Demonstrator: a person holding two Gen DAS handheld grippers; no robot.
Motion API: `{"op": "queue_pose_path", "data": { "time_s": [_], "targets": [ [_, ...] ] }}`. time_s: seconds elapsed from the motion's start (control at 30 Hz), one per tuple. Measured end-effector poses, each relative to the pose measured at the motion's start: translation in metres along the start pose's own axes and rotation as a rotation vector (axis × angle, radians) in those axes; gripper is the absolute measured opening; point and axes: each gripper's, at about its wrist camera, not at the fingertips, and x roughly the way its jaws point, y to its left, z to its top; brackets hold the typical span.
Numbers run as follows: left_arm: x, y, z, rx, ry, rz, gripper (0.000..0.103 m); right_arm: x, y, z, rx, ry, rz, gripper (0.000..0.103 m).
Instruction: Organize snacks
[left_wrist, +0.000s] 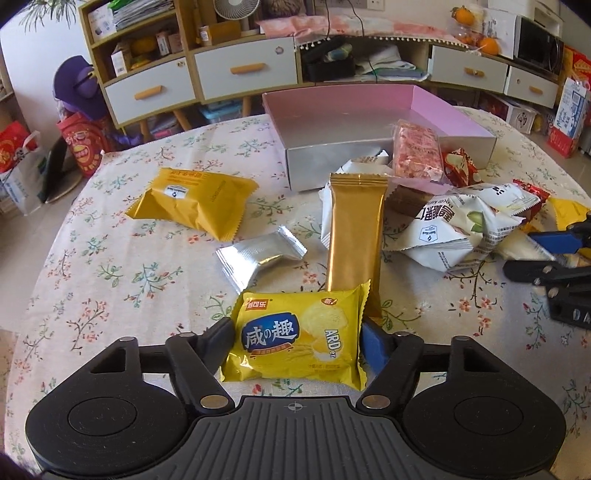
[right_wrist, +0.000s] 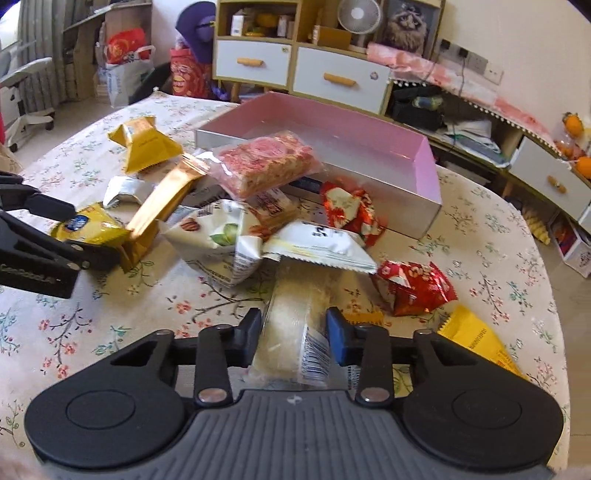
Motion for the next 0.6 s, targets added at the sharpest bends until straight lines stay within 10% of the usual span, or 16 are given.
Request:
{"op": "queue_pose_path", "data": {
  "time_s": [0.6],
  "targets": [
    [-0.018,0.008,0.008,-0.041,-0.05,-0.045,0.068,-0.021,-0.025,0.011,0.123,-0.013,0.032,0.004]
  ]
}}
